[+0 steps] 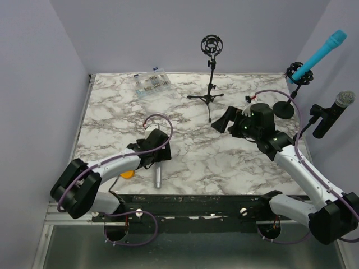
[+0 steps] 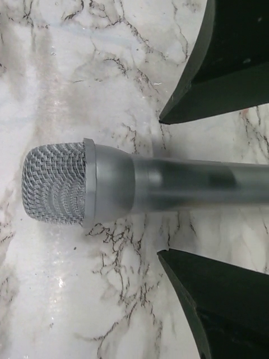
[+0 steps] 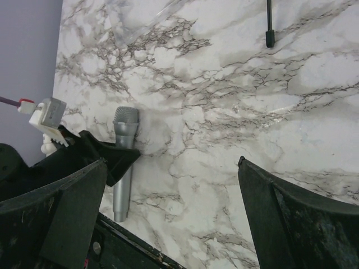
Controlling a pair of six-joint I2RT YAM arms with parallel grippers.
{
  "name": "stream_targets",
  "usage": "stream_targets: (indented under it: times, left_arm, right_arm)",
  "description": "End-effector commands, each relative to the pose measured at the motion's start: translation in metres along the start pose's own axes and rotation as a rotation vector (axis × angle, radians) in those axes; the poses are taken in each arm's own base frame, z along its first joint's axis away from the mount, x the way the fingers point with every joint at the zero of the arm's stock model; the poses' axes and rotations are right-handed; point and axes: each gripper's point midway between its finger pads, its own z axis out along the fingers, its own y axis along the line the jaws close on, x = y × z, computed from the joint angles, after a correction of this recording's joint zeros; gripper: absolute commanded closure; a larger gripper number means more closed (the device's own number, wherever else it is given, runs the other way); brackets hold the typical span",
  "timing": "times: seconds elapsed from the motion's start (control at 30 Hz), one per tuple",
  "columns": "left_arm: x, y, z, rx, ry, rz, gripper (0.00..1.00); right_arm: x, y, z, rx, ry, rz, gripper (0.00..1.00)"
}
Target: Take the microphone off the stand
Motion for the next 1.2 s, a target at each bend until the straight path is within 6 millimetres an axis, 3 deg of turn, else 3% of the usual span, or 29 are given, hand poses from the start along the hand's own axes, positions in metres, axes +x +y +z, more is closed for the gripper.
stream_targets:
  times: [0.0, 0.13, 0.33, 0.47, 0.63, 0.87, 1.03, 1.17]
  left_arm:
    - [-0.012, -0.004, -0.029, 0.053, -0.01, 0.003, 0.02]
    - [-0.033, -0.017, -0.062, 0.152, -0.067, 0.005, 0.01]
    - [-0.066, -0.056, -0.129, 0.433, -0.163, 0.031, 0.01]
    - [-0.087, -0.091, -0.179, 0.649, -0.21, 0.105, 0.02]
    - [-0.118, -0.13, -0.225, 0.851, -0.277, 0.188, 0.04]
    - [-0.146, -0.17, -0.233, 0.965, -0.306, 0.232, 0.08]
    - [-0.139, -0.186, -0.227, 1.02, -0.251, 0.26, 0.09]
    - [-0.13, -0.183, -0.219, 0.999, -0.223, 0.277, 0.1]
  right_arm:
    - [0.002, -0.018, 0.007, 0.068, -0.011, -0.045, 0.01]
    - [-0.002, -0.022, 0.015, 0.08, -0.023, -0.064, 0.0]
    - [-0.018, -0.01, 0.052, -0.038, 0.025, -0.04, 0.01]
    - [-0.046, -0.001, 0.073, -0.206, 0.027, 0.02, 0.04]
    - [-0.077, -0.014, 0.113, -0.287, 0.087, 0.035, 0.11]
    - [-0.102, -0.037, 0.16, -0.408, 0.164, -0.002, 0.21]
    - [-0.109, -0.064, 0.182, -0.432, 0.217, -0.047, 0.25]
    - [-0.12, -0.08, 0.186, -0.474, 0.219, -0.035, 0.36]
